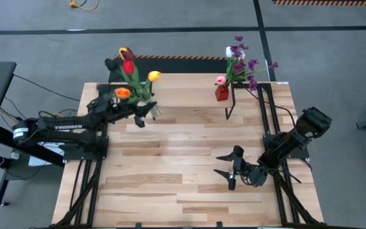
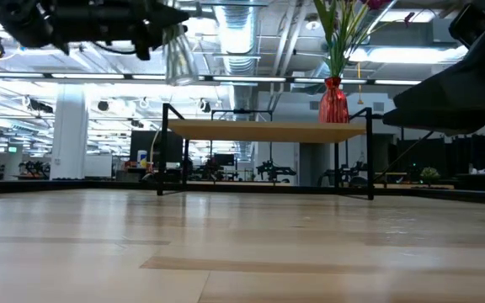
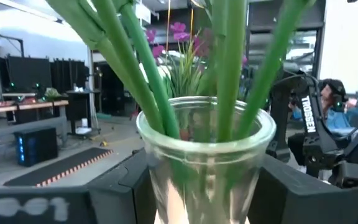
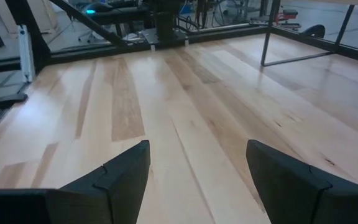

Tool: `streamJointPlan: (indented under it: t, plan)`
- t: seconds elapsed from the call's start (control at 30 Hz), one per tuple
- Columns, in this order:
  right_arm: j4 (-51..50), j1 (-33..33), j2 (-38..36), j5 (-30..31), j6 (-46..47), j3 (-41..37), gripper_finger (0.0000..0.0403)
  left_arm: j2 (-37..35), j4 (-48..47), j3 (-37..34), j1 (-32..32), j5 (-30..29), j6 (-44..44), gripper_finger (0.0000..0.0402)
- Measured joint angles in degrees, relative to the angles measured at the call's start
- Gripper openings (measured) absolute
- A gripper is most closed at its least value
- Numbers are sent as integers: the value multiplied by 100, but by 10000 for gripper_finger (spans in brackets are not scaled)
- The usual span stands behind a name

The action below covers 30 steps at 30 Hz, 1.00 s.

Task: Pick and place flowers into a vace then onto a shelf
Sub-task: Put the transparent vase with flowers on the shelf

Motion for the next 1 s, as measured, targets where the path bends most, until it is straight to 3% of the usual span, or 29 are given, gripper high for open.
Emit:
streamJointPlan:
  t: [0.37,0.63,1.0]
  plan:
    - [-136,3,2,-5,-2,-2,260,1055,-535,1298,257,82,149,169]
    - [-165,13,2,-20,-75,-2,260,1811,-189,1354,618,-68,162,158]
    - [-165,11,2,-21,-138,-2,260,1914,-303,1354,1150,-54,168,158]
